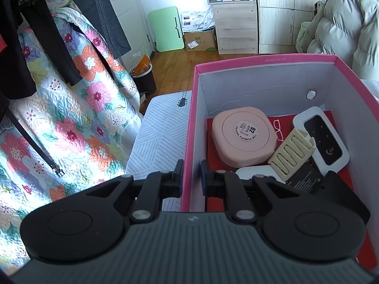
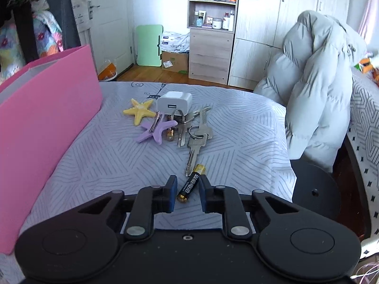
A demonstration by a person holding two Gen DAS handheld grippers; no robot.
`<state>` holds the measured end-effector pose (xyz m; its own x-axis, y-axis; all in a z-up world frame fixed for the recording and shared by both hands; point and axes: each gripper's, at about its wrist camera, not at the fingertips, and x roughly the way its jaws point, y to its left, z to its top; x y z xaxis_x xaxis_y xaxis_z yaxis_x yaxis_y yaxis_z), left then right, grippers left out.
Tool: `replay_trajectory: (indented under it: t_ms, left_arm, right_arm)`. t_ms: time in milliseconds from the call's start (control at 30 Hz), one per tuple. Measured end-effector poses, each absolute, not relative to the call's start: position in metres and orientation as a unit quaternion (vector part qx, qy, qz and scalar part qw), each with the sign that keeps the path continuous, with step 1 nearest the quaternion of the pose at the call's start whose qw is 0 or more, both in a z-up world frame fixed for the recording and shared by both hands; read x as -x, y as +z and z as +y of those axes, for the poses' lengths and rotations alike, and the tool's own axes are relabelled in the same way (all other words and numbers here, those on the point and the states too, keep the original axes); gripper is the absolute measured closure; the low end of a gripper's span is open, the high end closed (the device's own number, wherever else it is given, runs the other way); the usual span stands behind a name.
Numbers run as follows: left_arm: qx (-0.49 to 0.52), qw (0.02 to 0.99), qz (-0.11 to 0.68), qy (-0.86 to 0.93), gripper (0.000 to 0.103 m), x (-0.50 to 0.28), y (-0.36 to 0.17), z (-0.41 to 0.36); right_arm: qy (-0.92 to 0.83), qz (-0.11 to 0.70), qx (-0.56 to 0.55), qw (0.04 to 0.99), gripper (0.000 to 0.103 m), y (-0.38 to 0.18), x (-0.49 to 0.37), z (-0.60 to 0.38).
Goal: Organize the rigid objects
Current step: 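Grasp the black-and-gold AA battery with the right tool, then carry the AA battery into the pink box and open the right tool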
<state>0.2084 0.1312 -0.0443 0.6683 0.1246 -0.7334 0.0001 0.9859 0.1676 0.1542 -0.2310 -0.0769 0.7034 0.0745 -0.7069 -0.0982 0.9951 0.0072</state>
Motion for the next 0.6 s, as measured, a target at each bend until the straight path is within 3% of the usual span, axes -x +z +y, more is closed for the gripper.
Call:
replay_trajectory:
  t_ms: [200,300,600]
  left_arm:
    - [-0.078,0.91,0.406,0.034,0.091,-0.208,-0.044,0.134]
    - [-0.078,0.91,0.406,0.034,0.091,-0.207,-0.044,0.134]
    - [-0.075,0.91,0.406,0.033,0.091,-0.206,-0.043,0.135]
  right_arm:
    - [0.022,0.385,0.016,0.922,0.08,-0.077,-0.159,-0.224]
    - [0.015,0.391,-0.001,0.92,0.091,-0.075,-0.158,-0.223]
    - [0.035,0.392,-0.076,0.916,0.091,-0.056,-0.144,-0.224]
